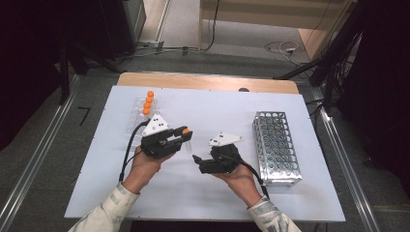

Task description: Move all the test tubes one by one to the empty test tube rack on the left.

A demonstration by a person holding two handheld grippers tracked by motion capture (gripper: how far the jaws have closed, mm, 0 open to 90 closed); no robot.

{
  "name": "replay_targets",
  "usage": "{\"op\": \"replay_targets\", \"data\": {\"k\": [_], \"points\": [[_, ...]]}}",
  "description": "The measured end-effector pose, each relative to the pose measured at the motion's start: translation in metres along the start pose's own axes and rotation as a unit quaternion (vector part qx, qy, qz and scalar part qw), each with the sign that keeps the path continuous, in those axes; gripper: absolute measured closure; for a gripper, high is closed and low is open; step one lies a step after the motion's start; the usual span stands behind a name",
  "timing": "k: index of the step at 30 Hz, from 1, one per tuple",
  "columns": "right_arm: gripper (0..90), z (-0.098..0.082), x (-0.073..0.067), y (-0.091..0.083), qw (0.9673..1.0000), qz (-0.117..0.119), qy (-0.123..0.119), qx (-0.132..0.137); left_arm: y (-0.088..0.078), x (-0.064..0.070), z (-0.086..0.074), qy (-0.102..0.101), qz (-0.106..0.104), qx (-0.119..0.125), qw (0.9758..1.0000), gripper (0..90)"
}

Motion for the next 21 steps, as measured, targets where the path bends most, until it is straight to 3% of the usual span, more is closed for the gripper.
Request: {"op": "replay_targets", "data": {"k": [6, 11, 18, 21], "points": [[16.9, -0.003, 0.004, 0.0, 1.0, -0.008, -0.003, -0.004, -0.019, -0.035, 0.002, -0.024, 0.044, 0.005, 0.9987, 69.8], [16.9, -0.004, 0.005, 0.0, 0.9999, -0.01, -0.003, -0.006, -0.038, -0.061, 0.006, -0.036, 0.085, 0.016, 0.9956, 69.9], [16.9, -0.004, 0.005, 0.0, 0.9999, -0.01, -0.002, -0.008, -0.056, -0.097, -0.001, -0.037, 0.156, 0.011, 0.9871, 69.9], [16.8, -0.004, 0.005, 0.001, 0.9999, -0.012, -0.004, -0.006, -0.059, -0.104, -0.002, -0.046, 0.166, 0.016, 0.9849, 69.8]]}}
Point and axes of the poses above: each handheld gripper's, and its own axes: y roughly forward along the jaws, z roughly out of its top, x roughly to its right, the point moved 10 cm from there along y, roughly forward along the jaws, and after that the axes turned 11 degrees about y, right-handed, at the moved point
